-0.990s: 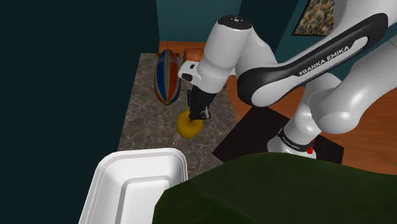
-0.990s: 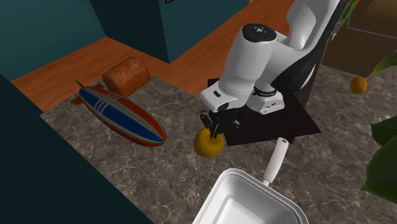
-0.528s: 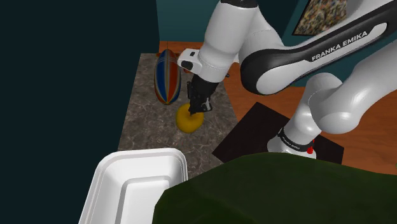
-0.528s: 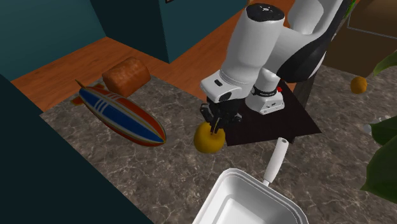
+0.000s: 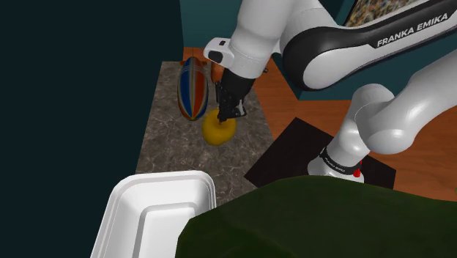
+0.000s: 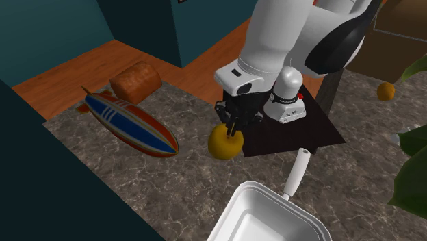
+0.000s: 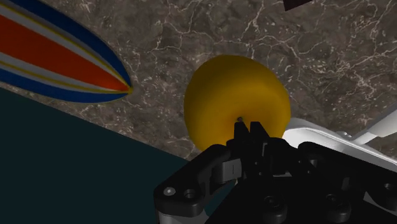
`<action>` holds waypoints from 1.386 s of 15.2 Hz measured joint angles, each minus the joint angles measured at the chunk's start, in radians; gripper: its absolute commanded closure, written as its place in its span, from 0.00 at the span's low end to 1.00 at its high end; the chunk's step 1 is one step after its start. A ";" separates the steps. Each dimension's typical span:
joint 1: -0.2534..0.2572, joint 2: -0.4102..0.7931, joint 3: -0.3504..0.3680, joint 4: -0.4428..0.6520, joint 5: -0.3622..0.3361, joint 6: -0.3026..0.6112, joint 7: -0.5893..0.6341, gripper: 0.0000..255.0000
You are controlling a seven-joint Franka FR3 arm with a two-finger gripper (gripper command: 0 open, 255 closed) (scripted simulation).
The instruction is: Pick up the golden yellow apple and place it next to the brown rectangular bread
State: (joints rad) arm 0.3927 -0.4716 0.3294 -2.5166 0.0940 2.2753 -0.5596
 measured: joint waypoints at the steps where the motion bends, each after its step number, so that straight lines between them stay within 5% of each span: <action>1: 0.001 -0.008 -0.003 0.009 0.001 -0.017 -0.002 1.00; 11: -0.002 -0.048 -0.031 0.097 -0.002 -0.145 -0.024 1.00; 21: -0.086 -0.041 -0.230 0.089 -0.048 -0.137 -0.270 1.00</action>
State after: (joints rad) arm 0.3070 -0.5130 0.0992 -2.4275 0.0463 2.1382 -0.8301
